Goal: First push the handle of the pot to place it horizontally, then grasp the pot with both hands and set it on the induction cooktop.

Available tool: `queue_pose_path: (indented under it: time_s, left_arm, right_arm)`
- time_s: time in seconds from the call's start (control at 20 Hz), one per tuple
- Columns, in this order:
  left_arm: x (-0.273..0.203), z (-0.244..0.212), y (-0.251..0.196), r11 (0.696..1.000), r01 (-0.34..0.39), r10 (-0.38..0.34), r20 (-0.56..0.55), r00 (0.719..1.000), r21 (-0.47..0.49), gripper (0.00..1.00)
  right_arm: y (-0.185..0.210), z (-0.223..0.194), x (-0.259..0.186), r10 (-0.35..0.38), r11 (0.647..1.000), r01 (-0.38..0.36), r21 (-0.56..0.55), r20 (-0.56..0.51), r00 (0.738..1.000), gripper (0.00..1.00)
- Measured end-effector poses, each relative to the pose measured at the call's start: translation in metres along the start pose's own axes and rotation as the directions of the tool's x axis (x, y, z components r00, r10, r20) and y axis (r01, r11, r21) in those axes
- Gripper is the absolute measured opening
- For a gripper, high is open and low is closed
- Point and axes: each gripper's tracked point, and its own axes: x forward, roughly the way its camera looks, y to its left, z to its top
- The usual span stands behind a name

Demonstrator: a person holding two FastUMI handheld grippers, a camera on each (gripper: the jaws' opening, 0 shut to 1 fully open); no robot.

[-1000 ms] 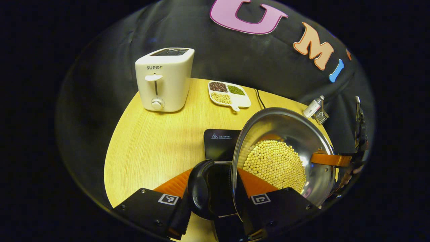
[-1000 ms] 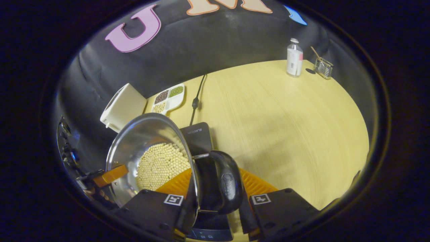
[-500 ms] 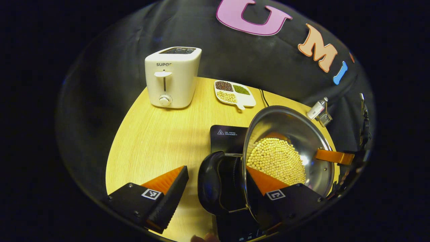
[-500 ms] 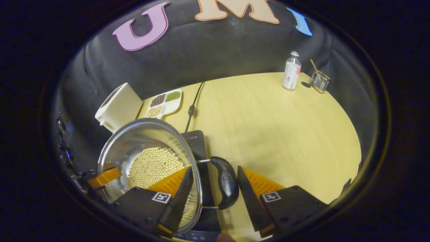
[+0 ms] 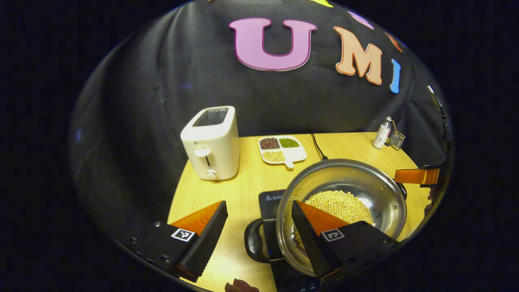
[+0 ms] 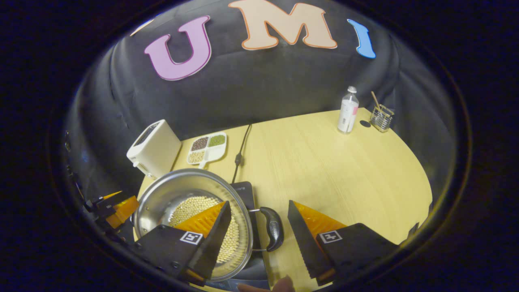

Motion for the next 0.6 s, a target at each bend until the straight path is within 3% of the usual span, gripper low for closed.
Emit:
queue_pose_path:
  time_s: [0.35,0.6]
  left_arm:
    - [-0.063,0.074,-0.032,0.996,-0.058,0.043,0.206,0.978,0.068,0.96]
    - [-0.118,0.095,-0.085,0.997,-0.073,0.067,0.259,0.963,0.014,0.95]
  right_arm:
    - [-0.020,0.052,-0.053,0.049,0.998,-0.056,0.041,0.153,0.987,0.89]
    - [-0.050,0.081,-0.110,0.126,0.991,-0.111,-0.075,0.236,0.963,0.92]
